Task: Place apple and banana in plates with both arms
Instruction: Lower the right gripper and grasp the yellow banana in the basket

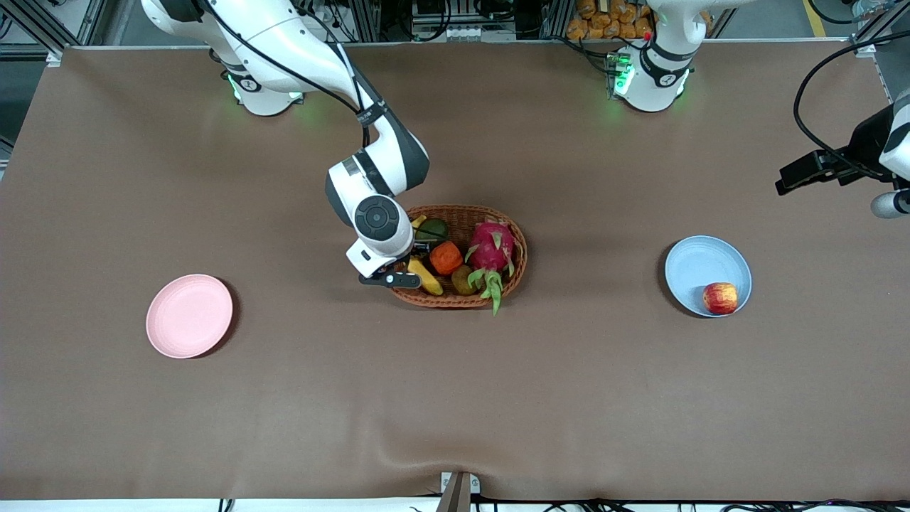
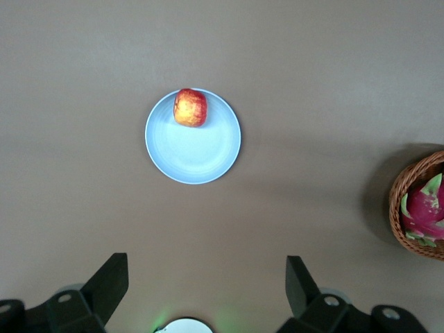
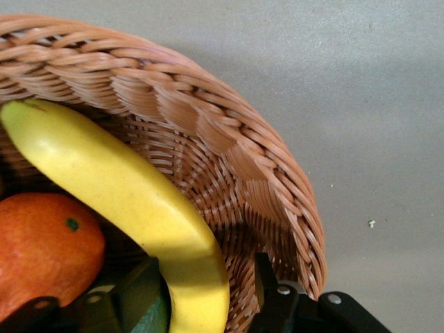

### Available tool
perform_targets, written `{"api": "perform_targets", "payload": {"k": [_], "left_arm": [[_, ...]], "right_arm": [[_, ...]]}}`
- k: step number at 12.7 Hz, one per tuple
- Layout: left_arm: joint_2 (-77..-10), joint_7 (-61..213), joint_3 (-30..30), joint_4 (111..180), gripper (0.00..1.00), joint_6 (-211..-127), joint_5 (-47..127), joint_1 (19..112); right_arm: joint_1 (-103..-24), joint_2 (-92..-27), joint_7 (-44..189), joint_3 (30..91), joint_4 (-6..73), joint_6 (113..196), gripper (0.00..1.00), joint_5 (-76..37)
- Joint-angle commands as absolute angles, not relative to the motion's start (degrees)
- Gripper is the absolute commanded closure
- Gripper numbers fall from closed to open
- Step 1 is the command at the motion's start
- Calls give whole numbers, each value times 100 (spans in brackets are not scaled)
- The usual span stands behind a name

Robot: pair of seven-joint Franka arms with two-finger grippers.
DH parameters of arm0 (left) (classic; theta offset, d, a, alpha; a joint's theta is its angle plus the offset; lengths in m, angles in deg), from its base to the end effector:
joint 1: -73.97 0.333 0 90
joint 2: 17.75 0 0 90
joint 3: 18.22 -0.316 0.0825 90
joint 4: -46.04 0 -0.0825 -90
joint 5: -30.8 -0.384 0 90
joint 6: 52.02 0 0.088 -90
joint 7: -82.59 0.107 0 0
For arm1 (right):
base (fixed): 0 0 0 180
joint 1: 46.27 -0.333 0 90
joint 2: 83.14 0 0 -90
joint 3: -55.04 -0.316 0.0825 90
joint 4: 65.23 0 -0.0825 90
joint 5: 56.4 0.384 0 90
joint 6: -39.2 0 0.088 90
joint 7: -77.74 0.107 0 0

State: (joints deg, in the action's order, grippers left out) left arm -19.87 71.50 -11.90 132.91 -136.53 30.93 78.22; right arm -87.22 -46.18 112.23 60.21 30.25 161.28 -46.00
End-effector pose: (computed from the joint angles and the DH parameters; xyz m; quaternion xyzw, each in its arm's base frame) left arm 0.5556 -0.0191 0.6216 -0.9961 -0.0785 0.0391 0.0013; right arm 0.5298 0.3987 0.2181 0.9945 -0.0370 -0.0974 0.0142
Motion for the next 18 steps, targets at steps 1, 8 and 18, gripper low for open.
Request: {"api": "perform_targets", "payload": {"k": [1, 8, 18], "left_arm": [[-1828, 7125, -1155, 13182, 0, -13718, 2835, 7749], [-1819, 7230, -1137, 13173, 0, -13718, 2852, 7766], [-1801, 7222, -1198, 13243, 0, -13824, 2975, 8073]], "right_arm": [[-8696, -4552, 11184, 6041, 3425, 16619, 36, -4559], [-8758, -4561, 11289, 6023, 3295, 16682, 36, -4480], [-8749, -4438, 11184, 6040, 3083, 16919, 35, -4260]]}}
